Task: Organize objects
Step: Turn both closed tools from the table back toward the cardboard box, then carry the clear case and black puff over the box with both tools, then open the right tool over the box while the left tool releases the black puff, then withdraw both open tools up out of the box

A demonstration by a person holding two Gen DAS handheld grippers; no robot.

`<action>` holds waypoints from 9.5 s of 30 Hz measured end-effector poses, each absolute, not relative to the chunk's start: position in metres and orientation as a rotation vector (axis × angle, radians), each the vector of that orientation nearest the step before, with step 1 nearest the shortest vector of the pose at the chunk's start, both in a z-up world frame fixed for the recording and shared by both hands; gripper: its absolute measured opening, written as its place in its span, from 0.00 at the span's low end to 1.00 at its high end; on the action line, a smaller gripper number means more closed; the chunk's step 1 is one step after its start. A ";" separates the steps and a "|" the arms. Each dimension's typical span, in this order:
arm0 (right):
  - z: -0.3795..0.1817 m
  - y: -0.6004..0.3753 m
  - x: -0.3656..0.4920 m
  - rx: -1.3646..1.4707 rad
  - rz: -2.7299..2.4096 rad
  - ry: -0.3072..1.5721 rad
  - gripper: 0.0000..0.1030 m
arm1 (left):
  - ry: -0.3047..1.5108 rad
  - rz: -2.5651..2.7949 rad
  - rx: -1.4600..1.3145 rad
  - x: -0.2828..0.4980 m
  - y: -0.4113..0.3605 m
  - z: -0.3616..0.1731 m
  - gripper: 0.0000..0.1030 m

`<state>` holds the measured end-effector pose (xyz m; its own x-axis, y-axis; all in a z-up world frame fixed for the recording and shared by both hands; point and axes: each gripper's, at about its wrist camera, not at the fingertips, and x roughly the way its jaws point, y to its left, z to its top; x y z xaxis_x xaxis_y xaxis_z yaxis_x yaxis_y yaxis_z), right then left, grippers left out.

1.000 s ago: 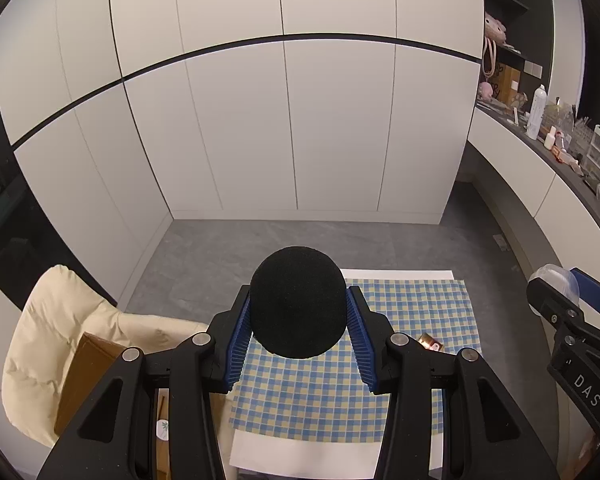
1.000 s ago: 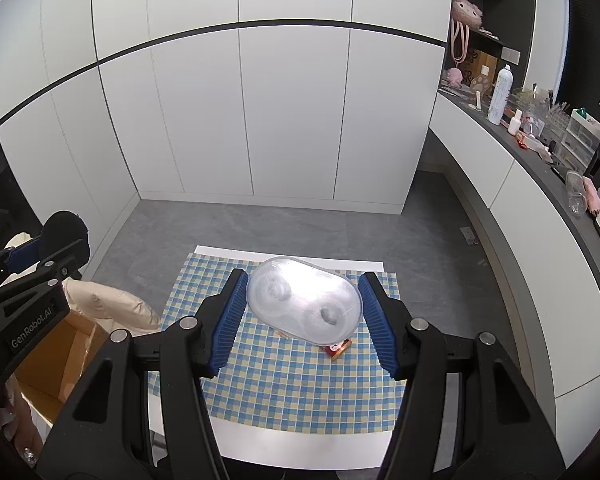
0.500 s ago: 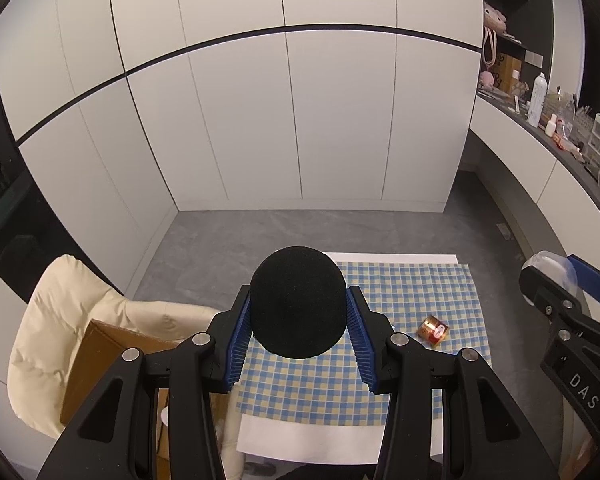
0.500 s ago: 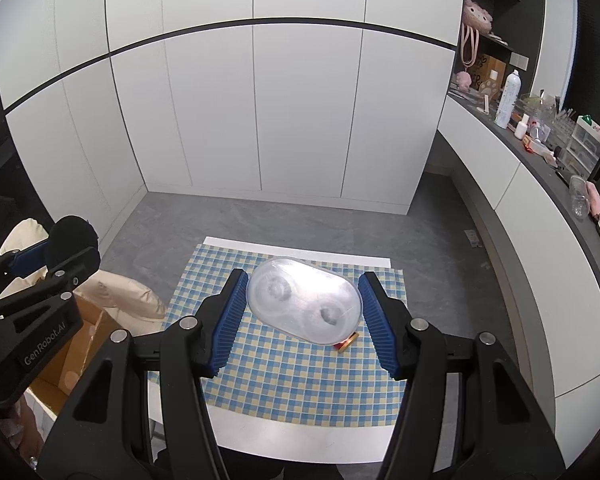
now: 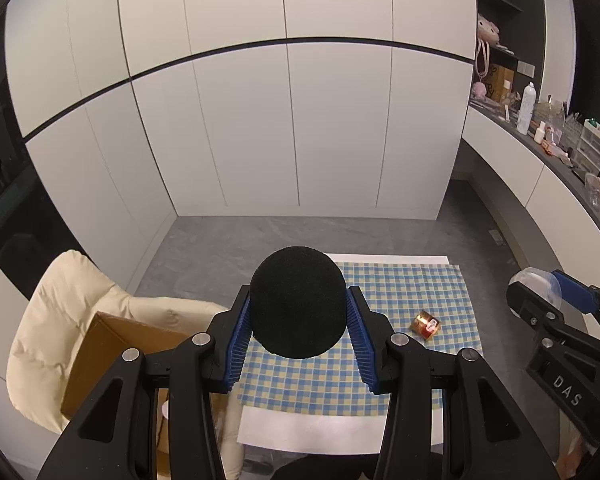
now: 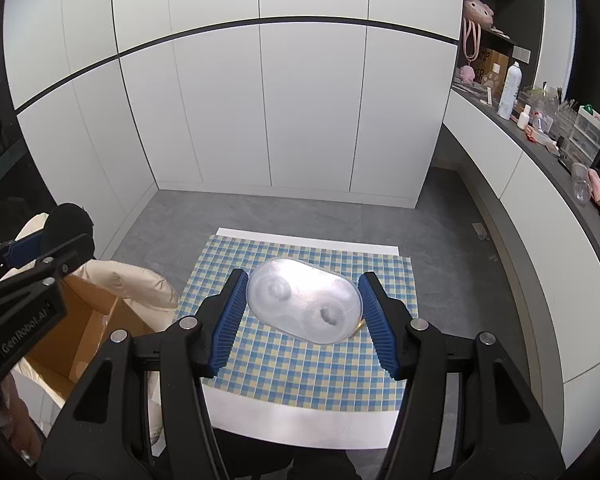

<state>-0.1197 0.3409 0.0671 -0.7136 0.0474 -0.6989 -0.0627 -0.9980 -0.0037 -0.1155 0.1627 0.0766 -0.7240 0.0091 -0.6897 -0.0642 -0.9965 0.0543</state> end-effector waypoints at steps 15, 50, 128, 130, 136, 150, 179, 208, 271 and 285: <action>0.041 0.323 -0.021 -1.200 2.872 0.026 0.58 | 0.134 2.970 -1.088 -0.015 0.111 0.056 0.44; -0.032 0.318 0.167 -1.436 2.818 0.094 0.58 | 0.151 2.853 -1.262 0.136 0.079 -0.009 0.45; -0.089 0.052 0.055 -1.936 3.183 -0.544 0.58 | -0.365 2.990 -1.718 0.119 -0.113 -0.084 0.45; -0.088 0.050 0.051 -1.920 3.196 -0.548 0.58 | -0.346 2.998 -1.718 0.114 -0.116 -0.082 0.45; -0.096 0.036 0.017 -1.920 3.179 -0.518 0.58 | -0.256 3.066 -1.733 0.088 -0.136 -0.072 0.45; -0.087 -0.011 -0.072 -1.721 3.238 -0.543 0.58 | -0.142 3.146 -1.699 -0.017 -0.180 -0.088 0.45; -0.188 -0.062 -0.162 -1.841 3.082 -0.325 0.58 | -0.151 3.088 -1.828 -0.099 -0.235 -0.164 0.45; -0.177 -0.053 -0.161 -1.801 3.088 -0.273 0.93 | -0.074 3.111 -1.879 -0.101 -0.230 -0.161 0.82; -0.058 0.051 0.032 -1.720 2.990 -0.230 0.93 | -0.380 2.900 -1.755 0.107 -0.147 -0.053 0.82; -0.061 0.068 0.082 -1.760 2.977 -0.221 0.93 | -0.426 2.886 -1.795 0.164 -0.135 -0.070 0.82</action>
